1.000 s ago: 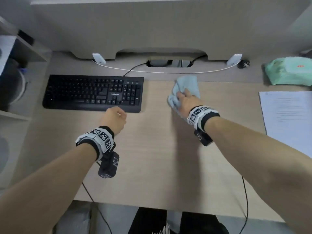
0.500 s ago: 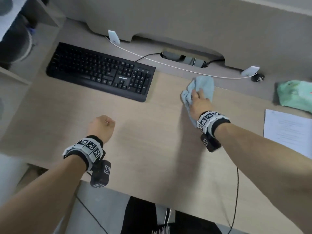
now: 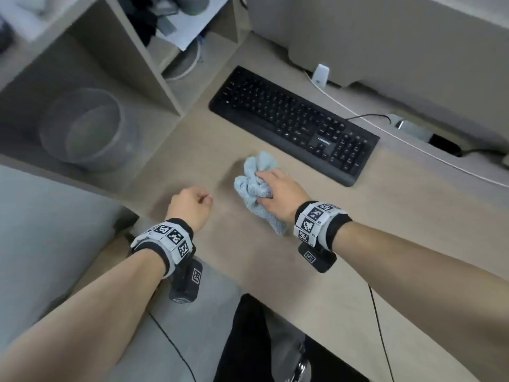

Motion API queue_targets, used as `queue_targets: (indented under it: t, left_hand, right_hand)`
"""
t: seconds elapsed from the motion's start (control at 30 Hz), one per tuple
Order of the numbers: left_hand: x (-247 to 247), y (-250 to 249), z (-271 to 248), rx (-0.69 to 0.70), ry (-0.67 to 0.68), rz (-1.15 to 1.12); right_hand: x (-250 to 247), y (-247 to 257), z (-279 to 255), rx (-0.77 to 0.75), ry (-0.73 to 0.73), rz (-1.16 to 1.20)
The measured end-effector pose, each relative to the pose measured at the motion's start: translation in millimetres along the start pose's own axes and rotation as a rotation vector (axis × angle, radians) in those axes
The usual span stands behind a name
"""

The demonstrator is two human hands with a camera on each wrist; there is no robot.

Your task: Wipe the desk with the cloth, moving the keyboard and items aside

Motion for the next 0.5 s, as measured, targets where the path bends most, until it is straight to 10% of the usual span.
queue_targets:
  t: [0.23,0.5]
  left_hand:
    - [-94,66,4,-0.045,-0.101,0.029]
    - [-119,93,10,-0.072,-0.128,0.016]
  right_hand:
    - [25,133,111,-0.113,0.053,-0.033]
    - [40,161,130,-0.084,0.061,-0.003]
Point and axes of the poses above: each hand's wrist, its own z-axis towards the middle knuckle, its own x-axis out of the palm, y = z × x, the point moved 6 cm from there along z, towards the middle knuckle, and after that the axes turned 6 degrees about -z, right-handed, at the moved point
